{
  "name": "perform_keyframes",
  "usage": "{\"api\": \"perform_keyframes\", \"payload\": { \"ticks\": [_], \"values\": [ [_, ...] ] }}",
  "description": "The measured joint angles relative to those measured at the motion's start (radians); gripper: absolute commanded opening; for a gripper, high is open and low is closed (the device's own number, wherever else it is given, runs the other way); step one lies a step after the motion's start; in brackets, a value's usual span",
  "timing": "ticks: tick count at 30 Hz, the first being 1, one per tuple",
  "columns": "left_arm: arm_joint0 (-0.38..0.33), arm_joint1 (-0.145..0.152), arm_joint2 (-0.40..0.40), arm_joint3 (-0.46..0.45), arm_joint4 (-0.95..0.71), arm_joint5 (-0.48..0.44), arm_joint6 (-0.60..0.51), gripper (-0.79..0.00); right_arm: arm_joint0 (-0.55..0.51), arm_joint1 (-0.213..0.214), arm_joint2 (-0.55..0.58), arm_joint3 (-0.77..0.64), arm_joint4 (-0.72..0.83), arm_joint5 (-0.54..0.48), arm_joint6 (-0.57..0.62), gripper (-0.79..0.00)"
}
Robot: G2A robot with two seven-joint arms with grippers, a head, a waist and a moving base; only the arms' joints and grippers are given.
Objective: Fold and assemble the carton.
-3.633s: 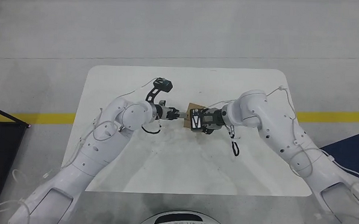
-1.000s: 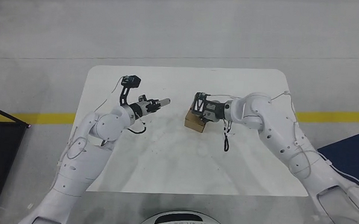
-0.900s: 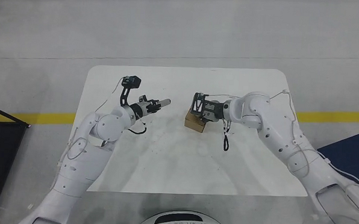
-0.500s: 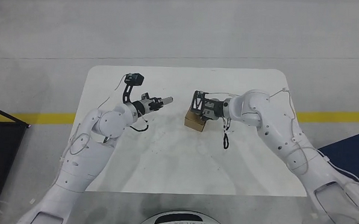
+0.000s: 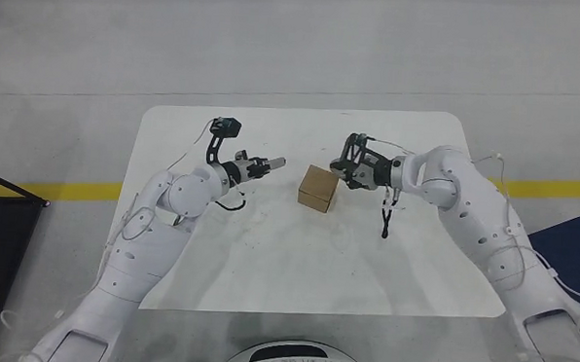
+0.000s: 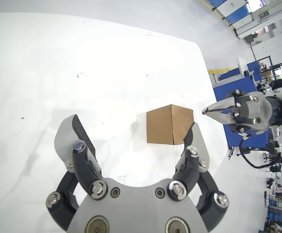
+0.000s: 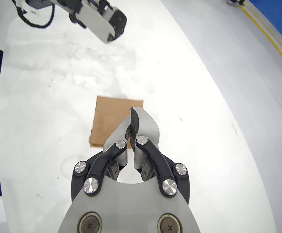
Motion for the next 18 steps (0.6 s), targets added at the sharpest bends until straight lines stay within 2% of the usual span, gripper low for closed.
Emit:
{"api": "perform_keyframes", "payload": {
  "ticks": [3, 6, 13, 18],
  "values": [
    [-0.015, -0.004, 0.014, 0.021, 0.001, -0.002, -0.003, 0.000, -0.077, 0.028, 0.054, -0.026, -0.002, -0.002, 0.100, -0.785],
    [-0.031, -0.006, 0.027, 0.038, 0.010, -0.006, -0.018, 0.000, -0.112, 0.030, 0.041, -0.051, -0.005, 0.013, 0.150, -0.785],
    [-0.051, -0.009, 0.036, 0.057, 0.010, -0.009, -0.029, 0.000, -0.080, 0.004, -0.044, -0.069, 0.000, 0.051, 0.127, -0.785],
    [-0.047, -0.007, 0.028, 0.059, 0.013, -0.009, -0.036, 0.000, -0.066, 0.002, -0.040, -0.024, -0.002, 0.059, 0.110, -0.785]
  ]
}}
